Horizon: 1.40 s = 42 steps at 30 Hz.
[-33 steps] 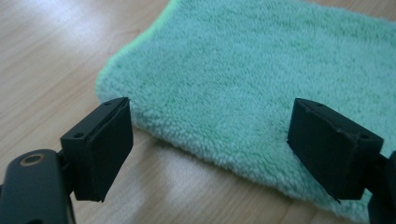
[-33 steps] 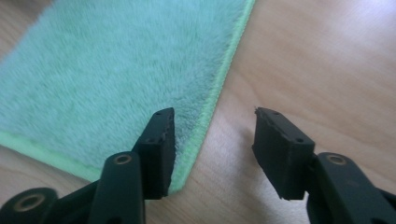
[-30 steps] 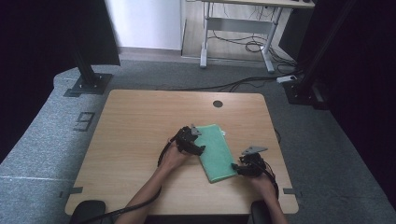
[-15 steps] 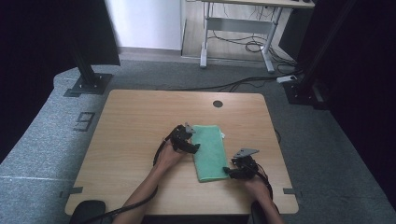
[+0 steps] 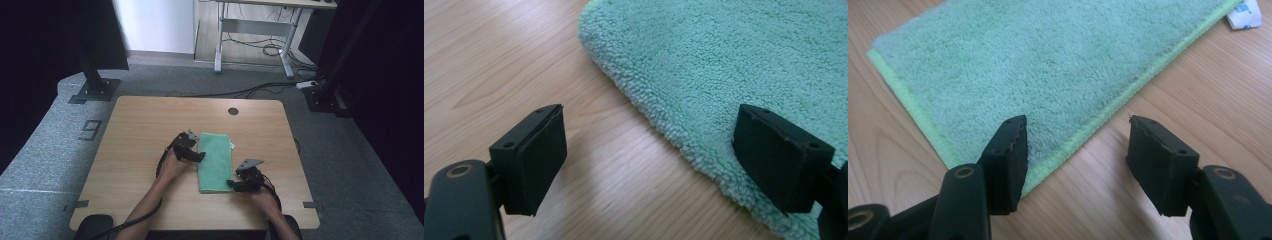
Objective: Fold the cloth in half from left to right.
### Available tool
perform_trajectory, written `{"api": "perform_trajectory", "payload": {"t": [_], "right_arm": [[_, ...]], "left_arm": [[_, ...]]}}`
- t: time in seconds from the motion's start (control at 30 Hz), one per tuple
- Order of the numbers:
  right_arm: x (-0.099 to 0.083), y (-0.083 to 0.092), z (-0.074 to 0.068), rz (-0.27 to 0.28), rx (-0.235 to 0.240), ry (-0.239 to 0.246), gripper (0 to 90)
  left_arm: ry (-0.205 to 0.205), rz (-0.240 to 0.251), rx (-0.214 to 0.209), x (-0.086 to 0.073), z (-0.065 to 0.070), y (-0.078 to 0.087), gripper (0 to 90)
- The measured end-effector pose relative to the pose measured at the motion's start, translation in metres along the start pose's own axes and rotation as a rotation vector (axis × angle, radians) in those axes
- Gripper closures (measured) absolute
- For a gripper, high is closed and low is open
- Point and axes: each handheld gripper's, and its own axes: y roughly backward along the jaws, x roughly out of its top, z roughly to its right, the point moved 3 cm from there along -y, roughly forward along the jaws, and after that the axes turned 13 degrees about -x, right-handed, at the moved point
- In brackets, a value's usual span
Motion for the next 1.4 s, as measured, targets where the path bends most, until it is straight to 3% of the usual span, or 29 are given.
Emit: {"api": "perform_trajectory", "payload": {"t": [0.53,0.73,1.23,1.4], "right_arm": [[0.027,-0.022,-0.027,0.016,0.040,0.039,35.7],[0.033,-0.028,-0.031,0.018,0.042,0.048,33.2],[0.033,-0.027,-0.031,0.013,0.039,0.028,33.3],[0.034,-0.024,-0.029,0.026,0.044,0.015,30.7]], "left_arm": [[0.057,0.022,0.025,-0.021,-0.028,0.022,14.8],[0.086,0.033,0.014,-0.026,-0.034,0.026,14.7],[0.105,0.050,0.022,-0.026,-0.033,0.026,14.3],[0.086,0.065,0.018,-0.023,-0.026,0.032,14.6]]}}
